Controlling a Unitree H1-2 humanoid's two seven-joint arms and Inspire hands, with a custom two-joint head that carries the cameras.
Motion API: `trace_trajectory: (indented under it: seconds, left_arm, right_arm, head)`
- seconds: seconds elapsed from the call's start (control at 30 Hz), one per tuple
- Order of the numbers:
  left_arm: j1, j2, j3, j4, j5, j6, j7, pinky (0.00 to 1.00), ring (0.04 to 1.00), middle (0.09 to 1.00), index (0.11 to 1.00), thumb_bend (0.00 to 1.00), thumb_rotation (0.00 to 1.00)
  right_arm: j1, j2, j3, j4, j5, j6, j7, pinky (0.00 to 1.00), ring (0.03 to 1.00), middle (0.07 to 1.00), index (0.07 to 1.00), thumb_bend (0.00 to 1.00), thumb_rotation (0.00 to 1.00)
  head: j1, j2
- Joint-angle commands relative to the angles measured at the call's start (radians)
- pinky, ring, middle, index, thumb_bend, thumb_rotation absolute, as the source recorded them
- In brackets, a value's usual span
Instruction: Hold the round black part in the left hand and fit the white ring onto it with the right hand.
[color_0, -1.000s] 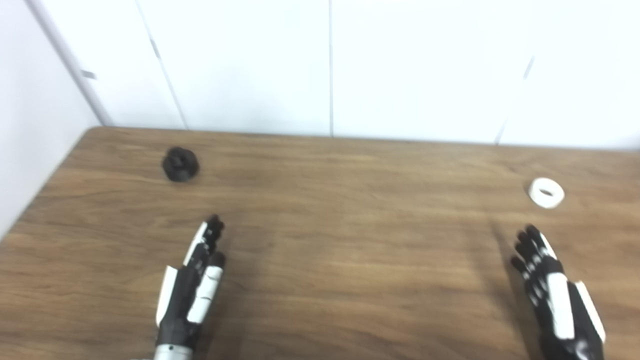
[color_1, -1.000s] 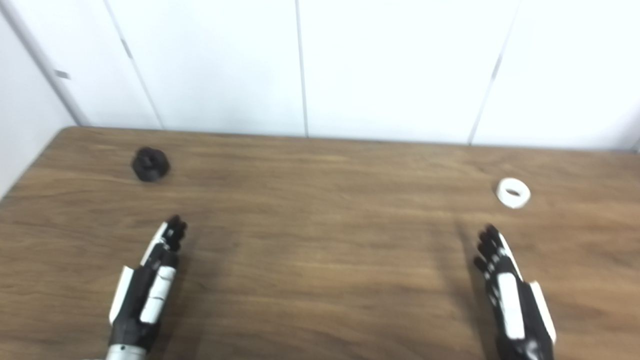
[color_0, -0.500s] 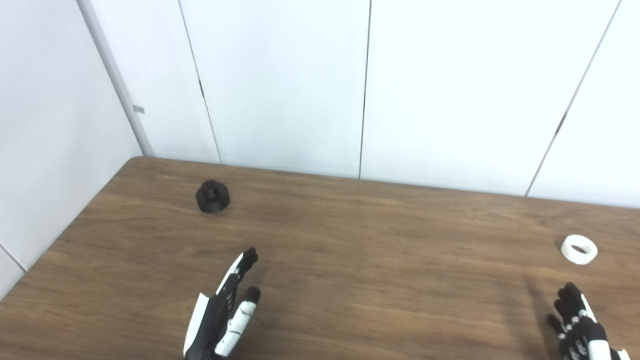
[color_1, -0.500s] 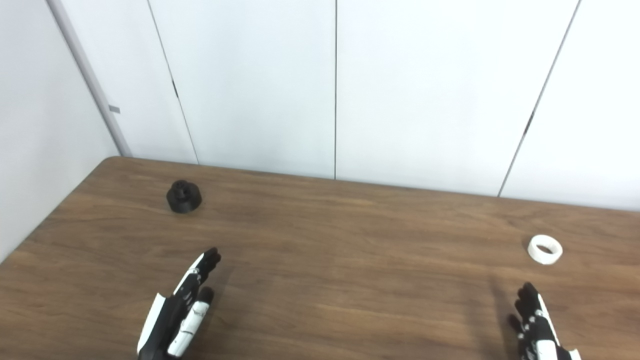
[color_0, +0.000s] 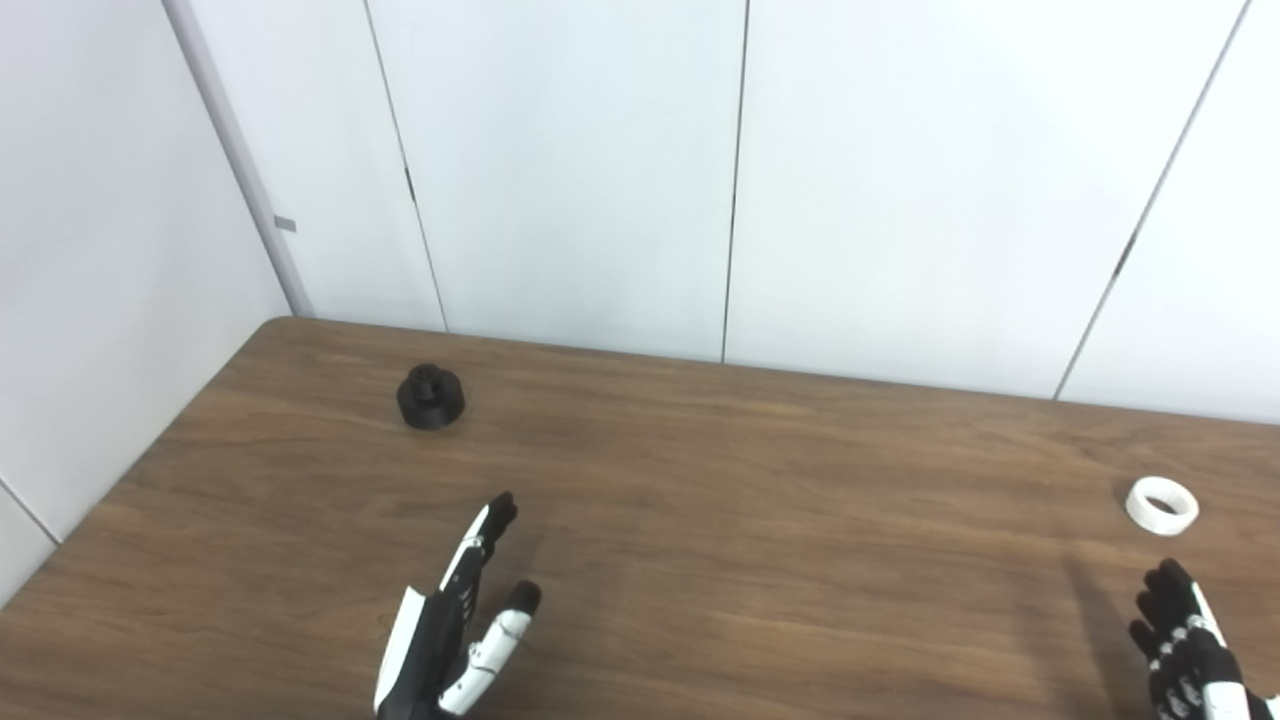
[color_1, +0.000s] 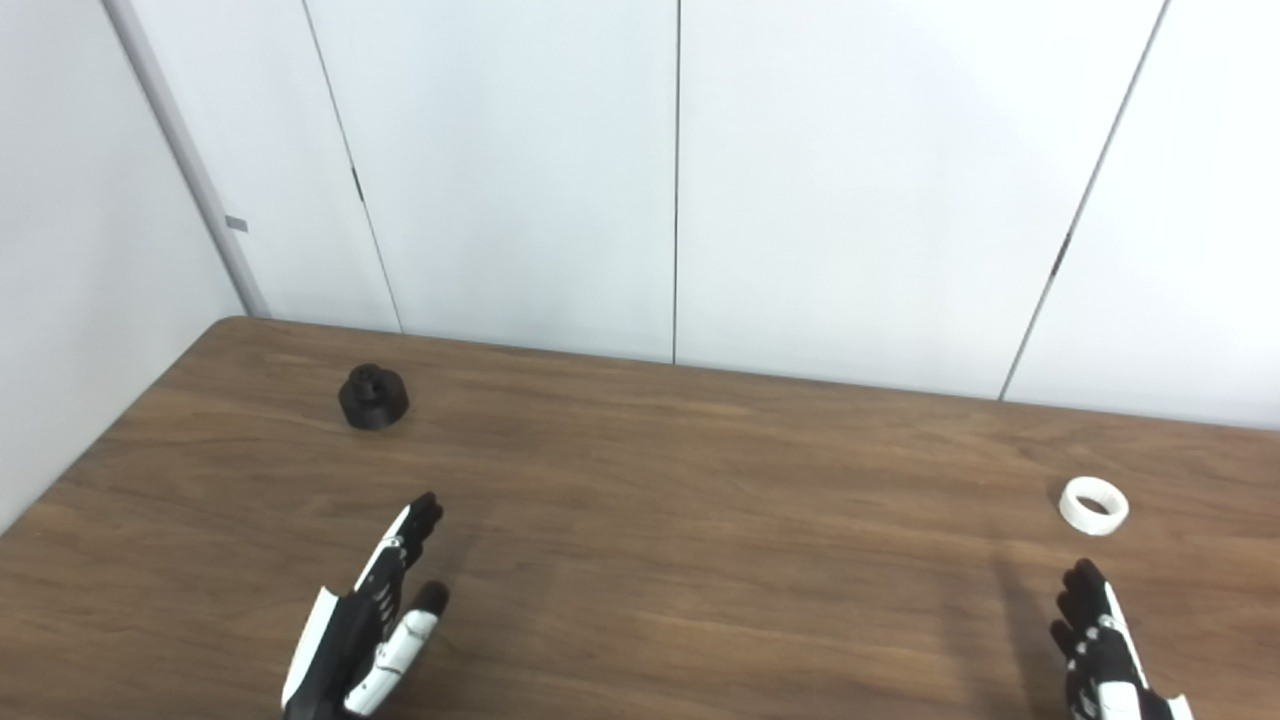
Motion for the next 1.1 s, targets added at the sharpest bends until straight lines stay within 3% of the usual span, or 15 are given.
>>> trace_trajectory:
  seconds: [0.0,0.23,0.43,0.53,0.67,0.77,0.9,1.07]
  left_arm:
    - [0.007,-0.081,-0.014,0.048,0.018,-0.005,0.024,1.00,0.982,0.955,0.976,0.66,0.64]
    - [-0.037,-0.039,0.027,-0.026,0.044,0.064,0.035,0.96,0.958,0.948,0.962,0.81,0.46]
    - [-0.110,0.016,0.088,-0.086,0.045,0.149,0.028,1.00,0.975,0.948,0.955,0.87,0.36]
    - [-0.148,0.043,0.125,-0.112,0.089,0.212,0.025,1.00,0.975,0.945,0.947,0.89,0.36]
    - [-0.202,0.116,0.149,-0.152,0.253,0.413,-0.010,1.00,0.991,0.966,0.957,0.94,0.48]
    - [-0.239,0.155,0.171,-0.153,0.300,0.502,-0.026,0.96,0.972,0.965,0.953,0.96,0.48]
    - [-0.280,0.208,0.191,-0.125,0.332,0.551,-0.037,0.93,0.967,0.968,0.947,0.95,0.45]
    - [-0.322,0.270,0.206,-0.065,0.365,0.562,-0.032,0.90,0.957,0.957,0.942,0.92,0.43]
  right_arm:
    - [0.007,0.014,-0.001,0.037,0.009,-0.002,-0.003,1.00,1.000,0.996,0.997,0.50,1.00]
    - [0.003,0.016,-0.001,0.033,0.009,0.016,-0.003,1.00,1.000,0.999,1.000,0.49,1.00]
    - [0.003,0.022,0.000,0.029,0.006,0.017,-0.006,1.00,1.000,0.992,0.999,0.48,1.00]
    - [0.005,0.024,-0.001,0.026,0.006,0.018,-0.006,1.00,1.000,0.986,0.997,0.49,1.00]
    - [0.012,0.019,0.002,0.019,-0.003,0.022,-0.003,1.00,0.998,0.987,0.999,0.47,1.00]
    - [0.012,0.019,0.001,0.027,0.003,0.014,0.000,1.00,1.000,0.988,1.000,0.46,1.00]
    - [0.012,0.019,0.000,0.031,0.010,0.012,0.003,1.00,1.000,0.990,1.000,0.47,1.00]
    - [0.013,0.020,0.001,0.030,0.006,0.013,0.001,1.00,1.000,0.988,1.000,0.47,1.00]
  head:
    - [0.001,0.001]
    - [-0.007,0.003]
    - [-0.017,0.004]
    - [-0.015,0.005]
    - [-0.010,0.005]
    - [-0.008,0.006]
    - [-0.008,0.008]
    - [-0.008,0.009]
